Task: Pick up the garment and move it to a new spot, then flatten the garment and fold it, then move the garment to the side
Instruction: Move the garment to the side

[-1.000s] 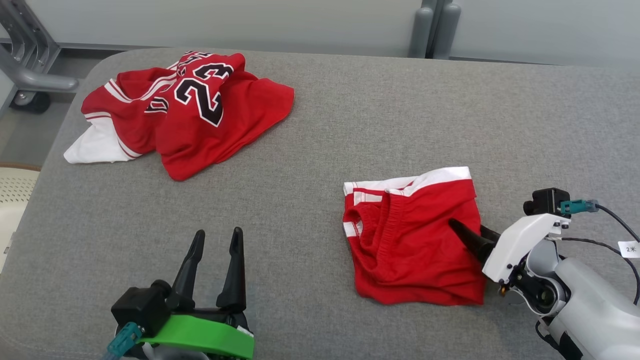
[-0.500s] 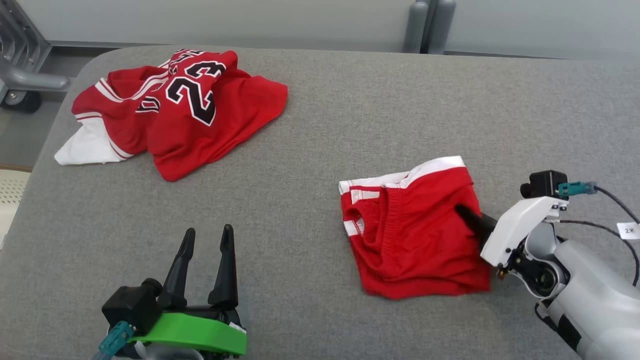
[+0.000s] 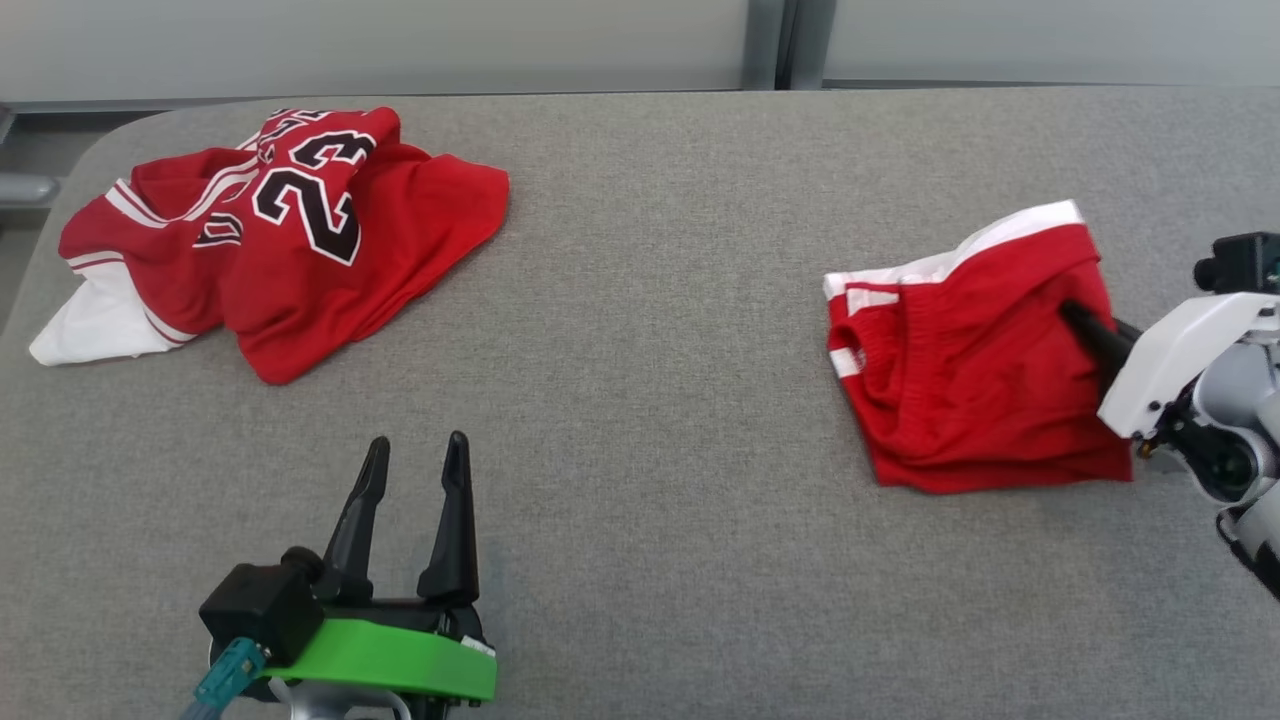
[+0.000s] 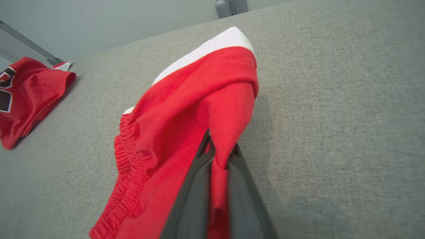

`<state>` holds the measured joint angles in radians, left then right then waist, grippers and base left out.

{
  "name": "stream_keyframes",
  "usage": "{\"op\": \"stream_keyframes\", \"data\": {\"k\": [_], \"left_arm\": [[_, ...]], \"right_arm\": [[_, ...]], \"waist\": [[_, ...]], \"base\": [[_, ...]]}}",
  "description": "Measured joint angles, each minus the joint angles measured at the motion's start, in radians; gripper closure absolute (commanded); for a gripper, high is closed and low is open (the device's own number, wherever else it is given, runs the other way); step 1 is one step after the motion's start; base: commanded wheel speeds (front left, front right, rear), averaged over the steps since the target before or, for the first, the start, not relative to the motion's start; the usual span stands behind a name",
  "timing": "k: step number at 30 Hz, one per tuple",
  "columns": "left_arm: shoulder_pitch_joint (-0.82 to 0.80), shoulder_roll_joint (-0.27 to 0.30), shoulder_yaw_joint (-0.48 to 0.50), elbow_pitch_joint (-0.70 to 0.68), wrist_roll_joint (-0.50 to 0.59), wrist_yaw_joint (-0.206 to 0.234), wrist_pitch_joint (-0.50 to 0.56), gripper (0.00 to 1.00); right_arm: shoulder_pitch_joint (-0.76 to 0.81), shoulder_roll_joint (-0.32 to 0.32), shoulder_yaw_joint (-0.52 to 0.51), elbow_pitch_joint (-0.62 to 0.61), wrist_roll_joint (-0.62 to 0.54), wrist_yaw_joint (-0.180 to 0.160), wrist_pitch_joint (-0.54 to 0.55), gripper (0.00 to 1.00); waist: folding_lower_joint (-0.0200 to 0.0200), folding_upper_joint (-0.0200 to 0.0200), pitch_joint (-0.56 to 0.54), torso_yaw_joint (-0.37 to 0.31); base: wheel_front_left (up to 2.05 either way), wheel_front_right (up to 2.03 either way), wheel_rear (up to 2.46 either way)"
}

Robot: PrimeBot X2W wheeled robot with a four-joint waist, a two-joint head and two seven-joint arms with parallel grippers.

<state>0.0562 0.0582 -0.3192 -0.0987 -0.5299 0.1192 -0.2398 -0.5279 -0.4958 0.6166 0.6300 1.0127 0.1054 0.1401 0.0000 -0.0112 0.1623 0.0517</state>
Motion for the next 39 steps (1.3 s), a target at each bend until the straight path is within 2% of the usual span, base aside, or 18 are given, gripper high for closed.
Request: {"op": "stream_keyframes", "data": {"k": [5, 16, 19, 34, 39], "left_arm": [[-0.025, 0.006, -0.009, -0.04, 0.02, 0.0, 0.001, 0.0], [-0.084, 0.034, -0.024, -0.127, 0.071, 0.0, 0.03, 0.0], [-0.105, 0.049, -0.034, -0.14, 0.078, 0.0, 0.047, 0.0], [-0.144, 0.076, -0.056, -0.176, 0.122, 0.0, 0.108, 0.0], [-0.146, 0.081, -0.069, -0.185, 0.13, 0.0, 0.125, 0.0]], "right_arm": [[-0.044, -0.072, -0.019, 0.009, -0.031, -0.001, 0.0, 1.0], [-0.177, -0.175, -0.029, 0.013, -0.097, -0.003, 0.011, 1.0], [-0.212, -0.214, -0.035, 0.024, -0.117, -0.016, 0.011, 1.0], [-0.334, -0.288, -0.01, 0.085, -0.248, -0.048, 0.001, 1.0], [-0.352, -0.303, 0.01, 0.123, -0.296, -0.072, 0.0, 1.0]], "waist": [[0.0, 0.0, 0.021, -0.023], [0.0, 0.0, 0.105, -0.059], [0.0, 0.0, 0.14, -0.066], [0.0, 0.0, 0.224, -0.055], [0.0, 0.0, 0.239, -0.041]], "base": [[0.0, 0.0, 0.0], [0.0, 0.0, 0.0], [0.0, 0.0, 0.0], [0.0, 0.0, 0.0], [0.0, 0.0, 0.0]]}}
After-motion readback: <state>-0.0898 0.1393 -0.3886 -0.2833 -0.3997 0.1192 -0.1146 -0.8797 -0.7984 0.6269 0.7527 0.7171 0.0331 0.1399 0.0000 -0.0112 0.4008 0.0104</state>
